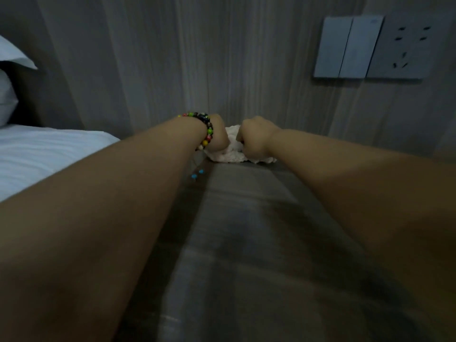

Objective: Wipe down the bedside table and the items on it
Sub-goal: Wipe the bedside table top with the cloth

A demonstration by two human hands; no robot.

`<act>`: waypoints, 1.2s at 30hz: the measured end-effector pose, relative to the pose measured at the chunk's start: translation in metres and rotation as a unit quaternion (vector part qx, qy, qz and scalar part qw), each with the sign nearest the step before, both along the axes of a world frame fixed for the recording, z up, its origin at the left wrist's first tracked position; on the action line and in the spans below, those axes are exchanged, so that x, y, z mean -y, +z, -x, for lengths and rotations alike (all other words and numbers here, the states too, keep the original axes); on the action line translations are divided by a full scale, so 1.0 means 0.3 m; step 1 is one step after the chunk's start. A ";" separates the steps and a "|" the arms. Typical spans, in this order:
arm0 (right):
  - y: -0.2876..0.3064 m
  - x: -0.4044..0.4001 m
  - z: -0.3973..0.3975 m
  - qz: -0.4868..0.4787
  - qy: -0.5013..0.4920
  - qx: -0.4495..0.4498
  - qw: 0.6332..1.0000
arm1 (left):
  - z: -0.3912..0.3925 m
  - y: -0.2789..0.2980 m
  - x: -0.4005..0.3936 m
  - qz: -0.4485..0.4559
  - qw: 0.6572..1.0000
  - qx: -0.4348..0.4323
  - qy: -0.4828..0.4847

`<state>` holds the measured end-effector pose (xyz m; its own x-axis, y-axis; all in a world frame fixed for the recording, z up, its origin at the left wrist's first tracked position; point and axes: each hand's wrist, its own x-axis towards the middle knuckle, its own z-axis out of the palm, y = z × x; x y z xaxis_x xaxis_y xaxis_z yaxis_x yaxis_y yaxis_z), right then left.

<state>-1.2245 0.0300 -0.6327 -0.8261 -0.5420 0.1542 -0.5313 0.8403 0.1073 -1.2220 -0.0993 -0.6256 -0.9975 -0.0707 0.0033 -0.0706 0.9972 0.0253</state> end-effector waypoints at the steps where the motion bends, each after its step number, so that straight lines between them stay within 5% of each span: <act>1: -0.005 0.004 -0.010 0.013 0.007 0.000 1.000 | -0.032 0.000 0.014 -0.018 1.000 -0.003 0.004; 10: -0.008 0.034 -0.407 0.035 0.080 0.018 0.996 | -0.516 -0.054 0.096 -0.142 0.988 -0.056 0.015; 23: -0.076 -0.041 -0.973 0.071 0.077 0.008 0.994 | -1.073 -0.072 0.040 -0.078 0.994 -0.057 -0.051; 36: -0.102 -0.341 -1.105 0.155 -0.058 0.074 0.983 | -1.202 -0.034 -0.310 0.004 0.989 0.034 -0.144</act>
